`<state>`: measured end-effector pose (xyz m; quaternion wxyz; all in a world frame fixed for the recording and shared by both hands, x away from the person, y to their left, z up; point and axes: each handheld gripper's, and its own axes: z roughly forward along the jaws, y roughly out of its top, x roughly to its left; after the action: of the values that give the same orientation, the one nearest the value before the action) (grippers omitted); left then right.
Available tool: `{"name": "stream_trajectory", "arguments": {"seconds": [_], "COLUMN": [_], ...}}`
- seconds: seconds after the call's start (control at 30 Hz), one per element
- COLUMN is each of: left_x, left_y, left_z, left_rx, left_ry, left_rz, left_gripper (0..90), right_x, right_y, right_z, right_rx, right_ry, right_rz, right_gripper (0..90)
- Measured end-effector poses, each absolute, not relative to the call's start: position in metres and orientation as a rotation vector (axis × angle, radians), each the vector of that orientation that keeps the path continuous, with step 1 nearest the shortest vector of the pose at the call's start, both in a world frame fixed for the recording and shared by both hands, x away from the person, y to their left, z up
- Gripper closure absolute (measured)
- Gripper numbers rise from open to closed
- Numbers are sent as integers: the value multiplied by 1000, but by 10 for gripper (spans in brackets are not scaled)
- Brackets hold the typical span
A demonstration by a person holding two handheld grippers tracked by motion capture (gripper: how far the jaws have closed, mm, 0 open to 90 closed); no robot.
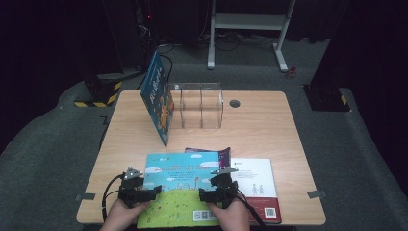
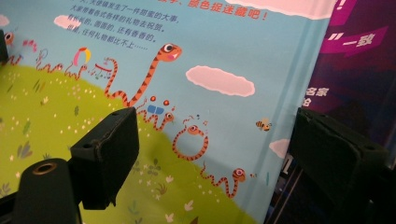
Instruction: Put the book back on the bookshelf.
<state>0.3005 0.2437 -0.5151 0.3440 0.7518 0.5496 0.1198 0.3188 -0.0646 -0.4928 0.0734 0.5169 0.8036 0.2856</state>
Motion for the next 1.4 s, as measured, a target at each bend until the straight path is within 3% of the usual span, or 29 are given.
{"name": "stream_trajectory", "arguments": {"seconds": [0.23, 0.33, 0.5, 0.7, 1.13, 1.4], "left_x": [301, 302, 302, 308, 305, 297], "left_y": [248, 247, 244, 232, 220, 223], "left_z": [-513, -513, -513, -513, -516, -516], "left_rx": [1969, 1974, 1954, 1969, 1942, 1935], "left_ry": [1440, 1444, 1436, 1410, 1359, 1352], "left_rz": [302, 310, 299, 299, 261, 253], "left_gripper": [160, 168, 240, 239, 258, 279], "right_x": [333, 334, 329, 324, 307, 313], "right_y": [-59, -66, -74, -91, -125, -130], "right_z": [-493, -492, -491, -489, -483, -485], "right_rx": [1594, 1633, 1625, 1664, 1572, 1418], "right_ry": [2444, 2428, 2376, 2335, 2232, 2234], "right_rz": [829, 891, 913, 973, 1144, 1037], "right_gripper": [170, 235, 263, 314, 373, 465]}}
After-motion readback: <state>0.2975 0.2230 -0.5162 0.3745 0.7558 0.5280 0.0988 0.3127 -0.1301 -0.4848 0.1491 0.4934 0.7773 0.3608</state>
